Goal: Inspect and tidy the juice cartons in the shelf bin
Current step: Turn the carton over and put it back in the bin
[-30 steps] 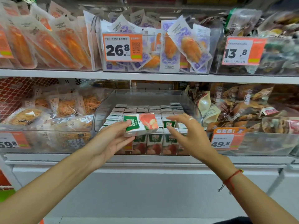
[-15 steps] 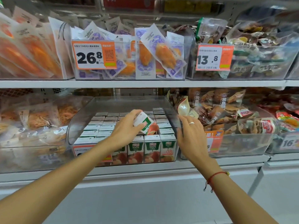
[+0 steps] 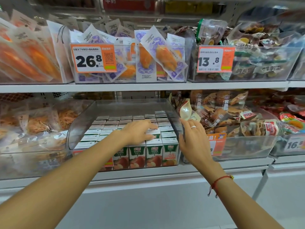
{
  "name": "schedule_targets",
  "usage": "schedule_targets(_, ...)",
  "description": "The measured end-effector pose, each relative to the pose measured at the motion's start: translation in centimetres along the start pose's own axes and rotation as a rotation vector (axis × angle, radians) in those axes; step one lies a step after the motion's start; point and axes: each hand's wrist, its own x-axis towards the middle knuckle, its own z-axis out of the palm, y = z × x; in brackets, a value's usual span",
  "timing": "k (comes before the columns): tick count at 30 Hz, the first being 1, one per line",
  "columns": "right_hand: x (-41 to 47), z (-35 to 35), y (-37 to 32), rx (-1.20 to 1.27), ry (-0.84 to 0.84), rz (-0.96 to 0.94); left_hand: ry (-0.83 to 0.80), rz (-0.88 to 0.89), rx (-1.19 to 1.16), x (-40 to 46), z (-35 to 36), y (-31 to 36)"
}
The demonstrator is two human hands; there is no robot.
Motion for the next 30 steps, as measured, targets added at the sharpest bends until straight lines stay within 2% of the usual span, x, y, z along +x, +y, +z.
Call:
schedule_targets(9, 0.1, 0.2, -0.1, -0.02, -0.016, 0.003, 0.032, -0.087, -0.416, -1.5, 2.6, -0.8)
schedule_targets(11, 0.2, -0.2, -0.3, -0.056, -0.01, -0.021, 0.103, -0.104, -0.392, -2.9, 3.1, -0.9)
schedule_targets(15, 0.6, -0.3, -1.4, -0.038, 0.1, -0.135, 0.337, -0.189, -0.154, -7.0, 4.0, -2.1)
schedule_targets(18, 0.5, 0.9, -2.7, 0.082, -0.094, -0.201, 0.421, -0.21, -0.043, -10.1, 4.1, -3.5)
schedule_targets(21, 0.7, 2.5, -3.7, 0.17, -0.29, -0.222, 0.413, -0.209, -0.025, -12.1, 4.7, -4.8)
schedule_targets(30, 1.9, 3.8, -4.8, 0.04, -0.466, -0.147, 0.41, -0.19, 0.03, -12.6, 6.4, -5.7)
